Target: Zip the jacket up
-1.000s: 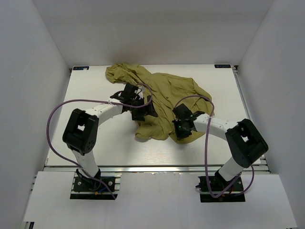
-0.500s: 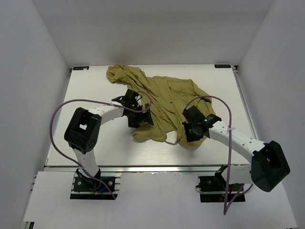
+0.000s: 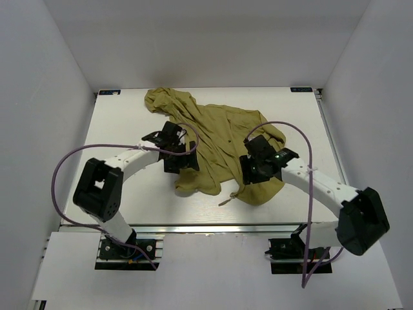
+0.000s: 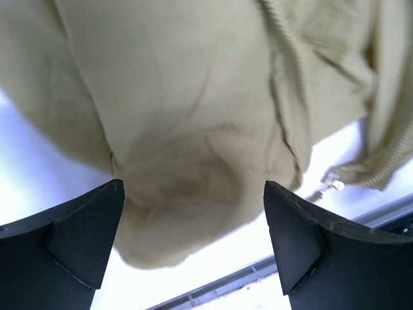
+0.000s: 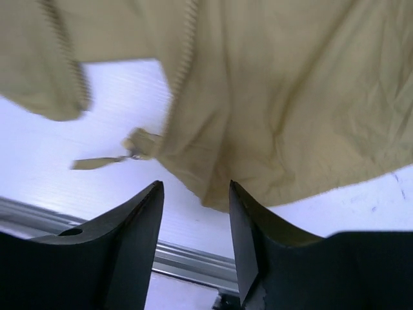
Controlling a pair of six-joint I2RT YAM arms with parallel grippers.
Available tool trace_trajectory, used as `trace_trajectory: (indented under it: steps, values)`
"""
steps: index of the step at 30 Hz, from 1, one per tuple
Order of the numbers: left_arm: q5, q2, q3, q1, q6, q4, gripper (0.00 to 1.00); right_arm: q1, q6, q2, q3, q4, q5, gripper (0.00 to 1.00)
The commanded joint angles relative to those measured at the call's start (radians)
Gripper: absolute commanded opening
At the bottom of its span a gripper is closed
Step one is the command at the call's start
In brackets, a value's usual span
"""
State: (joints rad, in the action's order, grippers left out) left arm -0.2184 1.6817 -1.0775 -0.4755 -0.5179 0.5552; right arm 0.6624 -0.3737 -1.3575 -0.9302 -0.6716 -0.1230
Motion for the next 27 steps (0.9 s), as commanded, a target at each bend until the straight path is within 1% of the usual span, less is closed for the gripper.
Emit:
trace_trajectory:
  steps: [1,3,4,6,10,11,15,17,20,23,24,25,26,27]
  values:
    - [0.048,-0.118,0.001,-0.003,0.03,0.023,0.98,0.003,0.021,0.104,-0.018,0.07,0.068,0.51]
    - [0.051,-0.149,-0.002,-0.003,0.03,0.028,0.98,0.003,0.016,0.118,0.005,0.099,0.123,0.53]
    - [0.05,-0.157,-0.004,-0.003,0.032,0.031,0.98,0.006,0.006,0.113,0.019,0.118,0.199,0.54]
    - [0.047,-0.175,-0.007,-0.003,0.027,0.04,0.98,0.016,-0.05,0.078,0.03,0.135,0.21,0.54]
    - [0.048,-0.212,0.013,-0.003,0.019,0.045,0.98,0.048,-0.151,-0.008,0.024,0.133,0.123,0.56]
    - [0.056,-0.22,0.017,-0.003,0.016,0.046,0.98,0.057,-0.216,-0.028,0.015,0.132,0.081,0.56]
    - [0.074,-0.26,0.034,-0.002,0.007,0.057,0.98,0.114,-0.348,-0.126,-0.013,0.104,-0.038,0.56]
    - [0.077,-0.273,0.051,-0.003,0.002,0.048,0.98,0.123,-0.379,-0.152,-0.019,0.112,-0.056,0.54]
    - [0.082,-0.292,0.059,-0.003,-0.005,0.043,0.98,0.124,-0.427,-0.208,-0.036,0.096,-0.102,0.48]
    - [0.097,-0.309,0.063,-0.003,-0.005,0.049,0.98,0.124,-0.45,-0.21,-0.041,0.073,-0.141,0.33]
    - [0.115,-0.312,0.067,-0.003,-0.005,0.051,0.98,0.126,-0.456,-0.204,-0.032,0.072,-0.159,0.16]
    - [0.125,-0.318,0.068,-0.003,-0.005,0.051,0.98,0.126,-0.458,-0.193,-0.024,0.072,-0.168,0.07]
    - [0.134,-0.324,0.071,-0.003,-0.007,0.051,0.98,0.126,-0.453,-0.169,-0.019,0.069,-0.176,0.01]
    - [0.146,-0.327,0.071,-0.003,-0.007,0.054,0.98,0.123,-0.449,-0.158,-0.027,0.026,-0.208,0.0]
